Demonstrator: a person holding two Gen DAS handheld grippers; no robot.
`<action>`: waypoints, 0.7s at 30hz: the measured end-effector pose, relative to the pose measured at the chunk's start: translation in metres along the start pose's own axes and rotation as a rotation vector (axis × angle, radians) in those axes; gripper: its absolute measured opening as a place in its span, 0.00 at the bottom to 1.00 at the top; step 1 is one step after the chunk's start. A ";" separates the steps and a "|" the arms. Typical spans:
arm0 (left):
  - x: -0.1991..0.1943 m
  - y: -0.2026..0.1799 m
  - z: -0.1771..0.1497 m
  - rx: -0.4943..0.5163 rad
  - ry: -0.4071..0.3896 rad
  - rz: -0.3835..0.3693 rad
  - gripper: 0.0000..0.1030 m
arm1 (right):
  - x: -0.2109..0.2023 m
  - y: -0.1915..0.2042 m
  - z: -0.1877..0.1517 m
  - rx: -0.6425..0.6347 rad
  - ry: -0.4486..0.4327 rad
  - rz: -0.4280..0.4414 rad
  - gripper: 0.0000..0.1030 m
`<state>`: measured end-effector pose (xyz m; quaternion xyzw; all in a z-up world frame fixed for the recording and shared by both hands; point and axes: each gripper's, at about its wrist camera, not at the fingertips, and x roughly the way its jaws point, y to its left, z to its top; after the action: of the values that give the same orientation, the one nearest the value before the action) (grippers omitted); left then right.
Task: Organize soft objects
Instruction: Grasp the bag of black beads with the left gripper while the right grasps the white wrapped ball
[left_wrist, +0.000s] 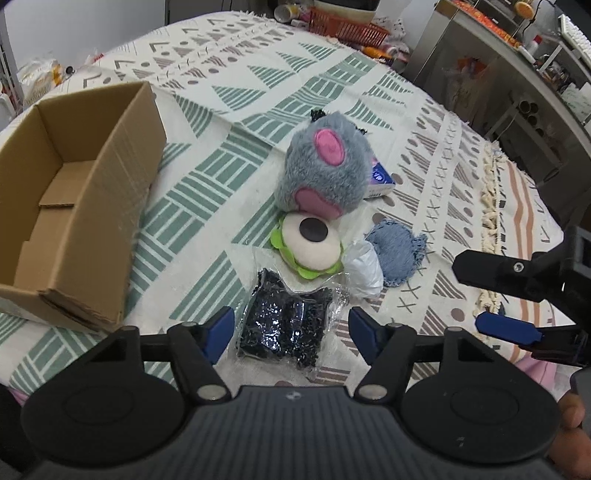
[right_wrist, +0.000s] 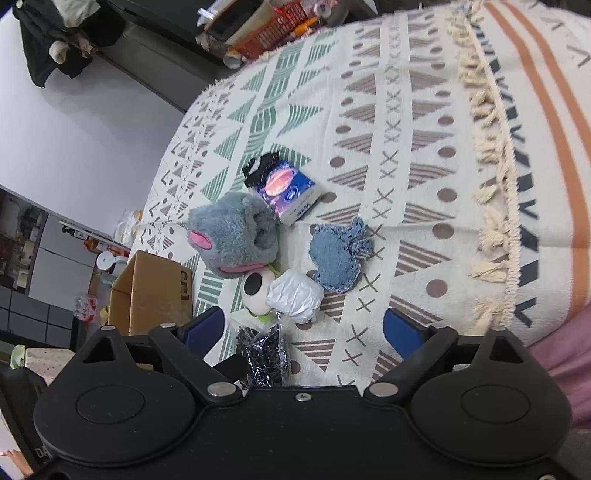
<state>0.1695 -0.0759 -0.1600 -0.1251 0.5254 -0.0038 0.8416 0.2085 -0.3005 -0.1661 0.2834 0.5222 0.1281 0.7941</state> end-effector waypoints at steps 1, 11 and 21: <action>0.003 0.001 0.001 -0.002 0.003 0.004 0.61 | 0.004 -0.001 0.001 0.005 0.009 0.004 0.86; 0.037 0.005 0.001 -0.017 0.061 0.033 0.60 | 0.039 -0.003 0.009 0.031 0.071 0.022 0.81; 0.050 0.008 0.005 -0.016 0.054 0.018 0.59 | 0.069 -0.003 0.015 0.036 0.105 -0.012 0.80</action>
<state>0.1950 -0.0741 -0.2038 -0.1272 0.5492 0.0046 0.8260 0.2511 -0.2732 -0.2156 0.2872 0.5670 0.1286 0.7612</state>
